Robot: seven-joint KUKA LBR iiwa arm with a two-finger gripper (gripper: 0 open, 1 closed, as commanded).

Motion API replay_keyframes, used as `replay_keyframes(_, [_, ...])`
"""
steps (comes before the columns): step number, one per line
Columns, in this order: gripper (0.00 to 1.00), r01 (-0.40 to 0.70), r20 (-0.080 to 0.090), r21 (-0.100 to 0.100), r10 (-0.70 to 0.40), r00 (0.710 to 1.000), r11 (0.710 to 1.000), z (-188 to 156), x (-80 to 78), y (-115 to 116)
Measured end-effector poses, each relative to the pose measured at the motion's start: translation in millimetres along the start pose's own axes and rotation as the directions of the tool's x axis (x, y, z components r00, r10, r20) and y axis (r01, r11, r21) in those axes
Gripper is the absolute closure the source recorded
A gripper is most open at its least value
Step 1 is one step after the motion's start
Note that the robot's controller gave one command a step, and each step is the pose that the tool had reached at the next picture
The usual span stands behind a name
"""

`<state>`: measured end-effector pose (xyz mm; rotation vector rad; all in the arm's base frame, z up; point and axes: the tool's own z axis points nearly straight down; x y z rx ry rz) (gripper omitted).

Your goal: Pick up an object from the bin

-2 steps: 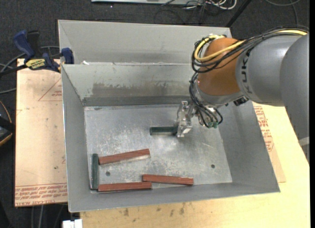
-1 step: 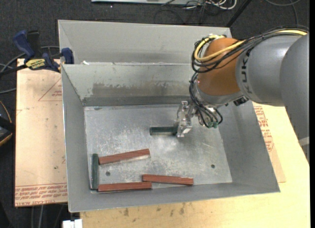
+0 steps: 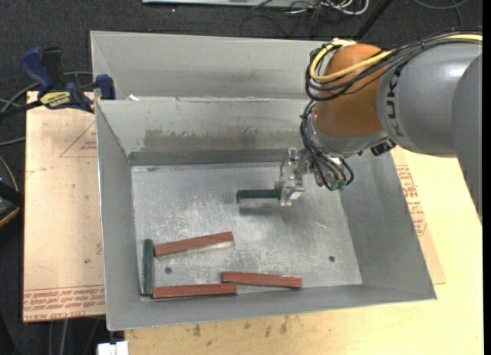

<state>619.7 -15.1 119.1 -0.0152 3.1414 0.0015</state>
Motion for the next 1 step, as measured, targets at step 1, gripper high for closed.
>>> replay_keyframes(1, [1.0, 0.007, 0.004, 0.001, -0.007, 1.0, 1.0, -149.8, 1.4, -0.9])
